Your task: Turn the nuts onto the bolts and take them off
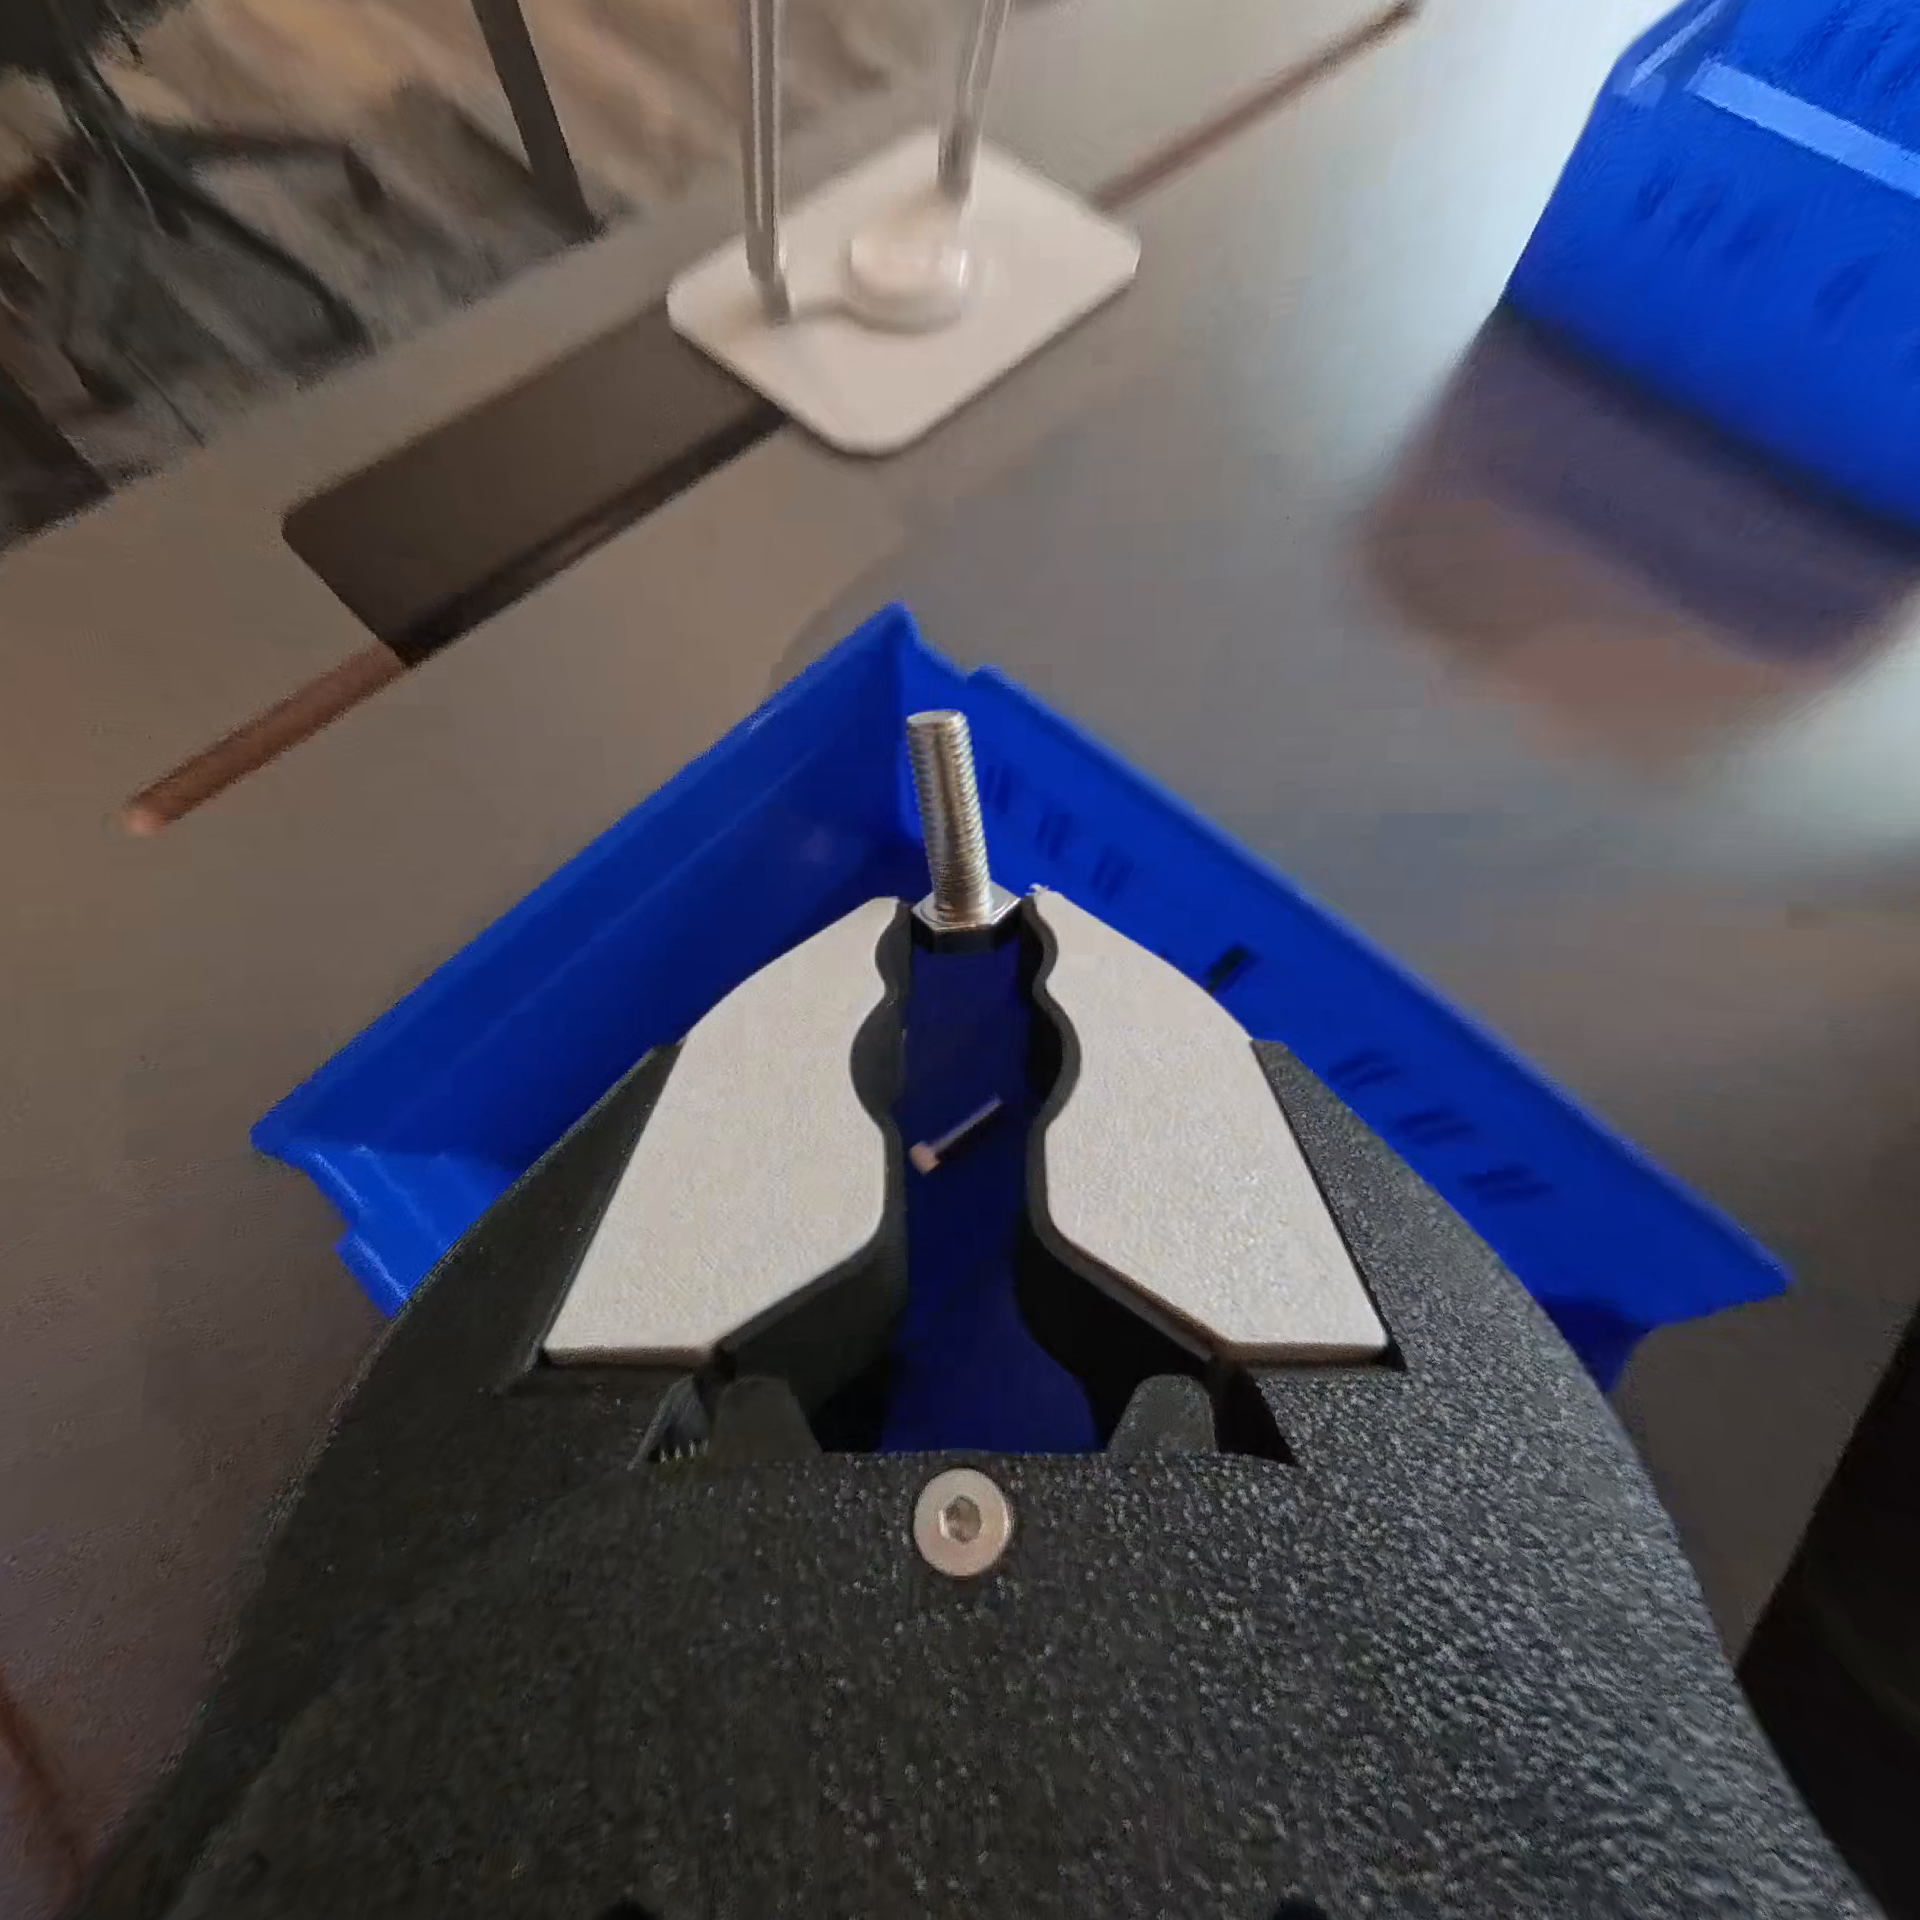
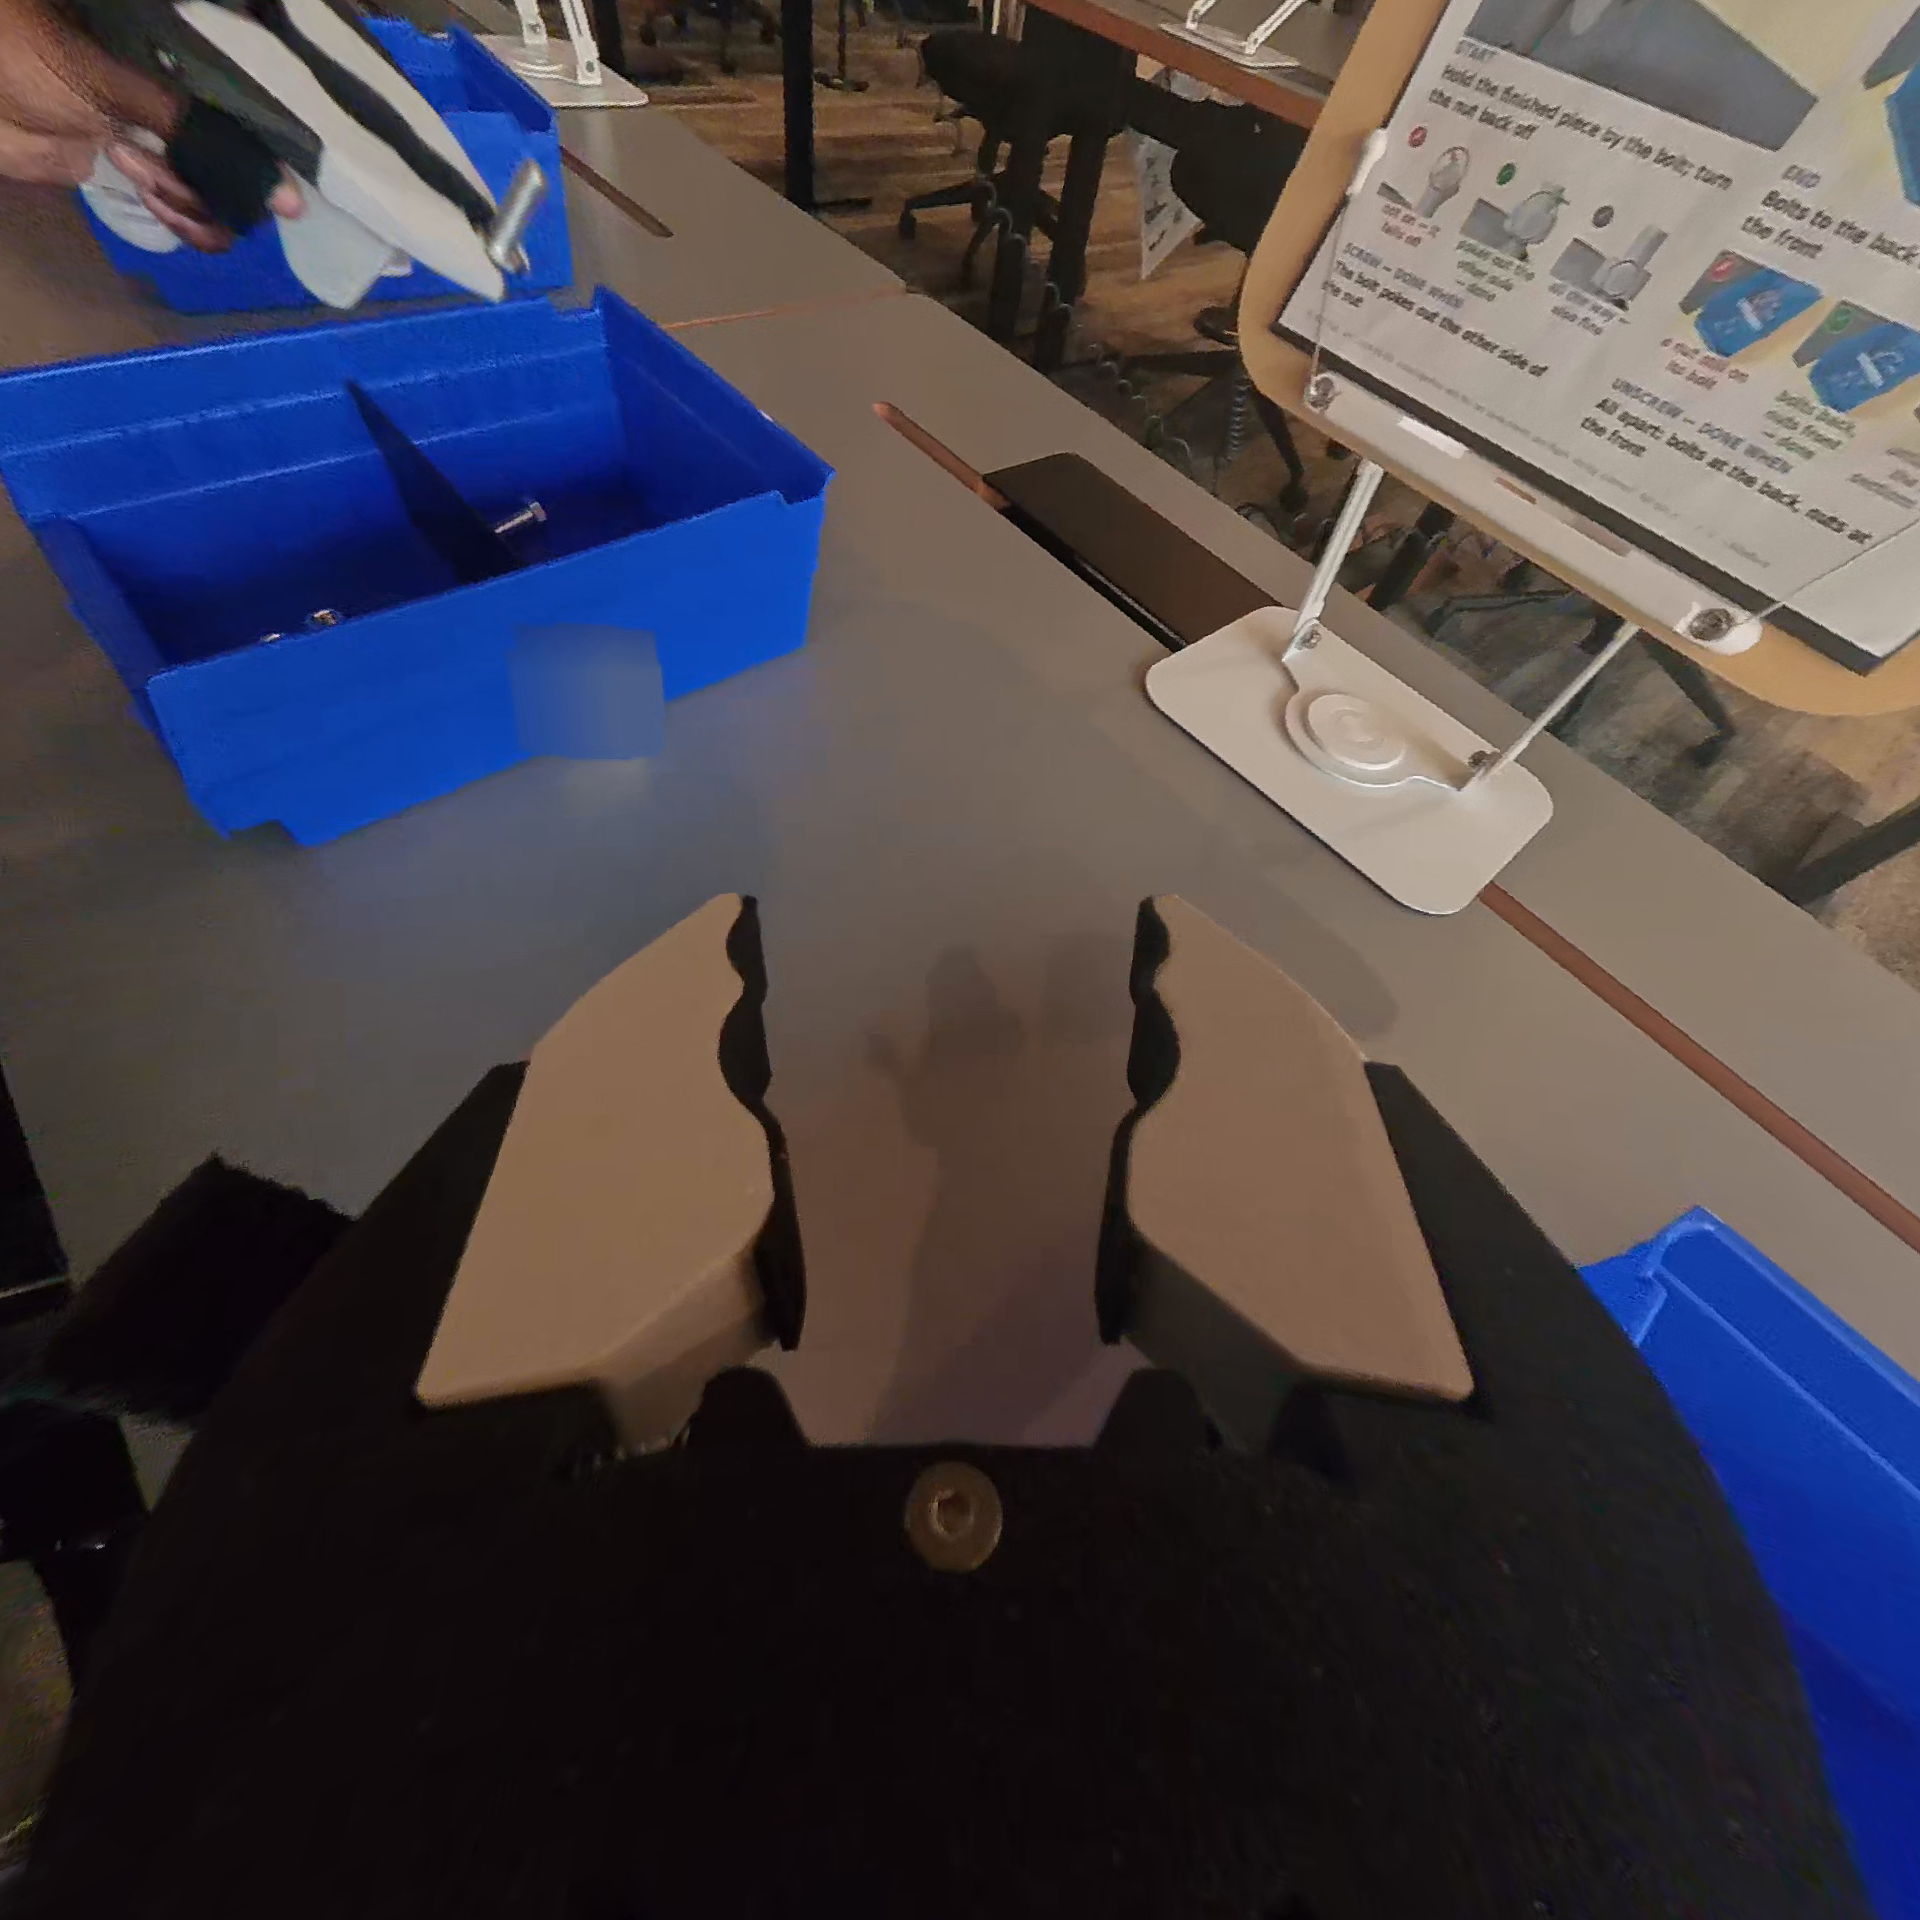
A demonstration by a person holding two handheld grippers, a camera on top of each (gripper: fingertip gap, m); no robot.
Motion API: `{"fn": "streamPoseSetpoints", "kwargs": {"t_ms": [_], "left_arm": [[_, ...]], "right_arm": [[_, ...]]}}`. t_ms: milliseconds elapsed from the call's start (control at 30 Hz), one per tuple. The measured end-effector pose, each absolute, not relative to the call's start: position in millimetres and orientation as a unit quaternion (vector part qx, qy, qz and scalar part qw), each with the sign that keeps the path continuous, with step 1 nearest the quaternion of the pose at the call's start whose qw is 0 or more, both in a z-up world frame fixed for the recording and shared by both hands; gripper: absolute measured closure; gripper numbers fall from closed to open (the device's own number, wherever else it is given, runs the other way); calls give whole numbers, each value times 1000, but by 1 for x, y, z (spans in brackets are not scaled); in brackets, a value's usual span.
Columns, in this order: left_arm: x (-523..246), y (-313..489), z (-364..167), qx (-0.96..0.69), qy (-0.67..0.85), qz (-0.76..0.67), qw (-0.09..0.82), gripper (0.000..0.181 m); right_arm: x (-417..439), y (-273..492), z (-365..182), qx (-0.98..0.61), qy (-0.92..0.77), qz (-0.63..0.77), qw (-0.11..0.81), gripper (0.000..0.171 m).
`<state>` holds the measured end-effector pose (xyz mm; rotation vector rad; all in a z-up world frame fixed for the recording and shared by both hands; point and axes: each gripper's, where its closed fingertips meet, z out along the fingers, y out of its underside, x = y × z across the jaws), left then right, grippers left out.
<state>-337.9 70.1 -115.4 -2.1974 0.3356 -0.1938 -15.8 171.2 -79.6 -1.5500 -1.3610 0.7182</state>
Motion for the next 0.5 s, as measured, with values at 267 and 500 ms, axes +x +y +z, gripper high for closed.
{"fn": "streamPoseSetpoints", "kwargs": {"t_ms": [267, 500], "left_arm": [[-298, 42, -56, -812, 57, -41, 579, 161], [-278, 7, -41, -757, -48, 13, 651, 162]], "right_arm": [[-40, 144, -84, -598, -602, 330, 414, 104], [-87, 116, -91, -549, -661, 362, 362, 110]]}}
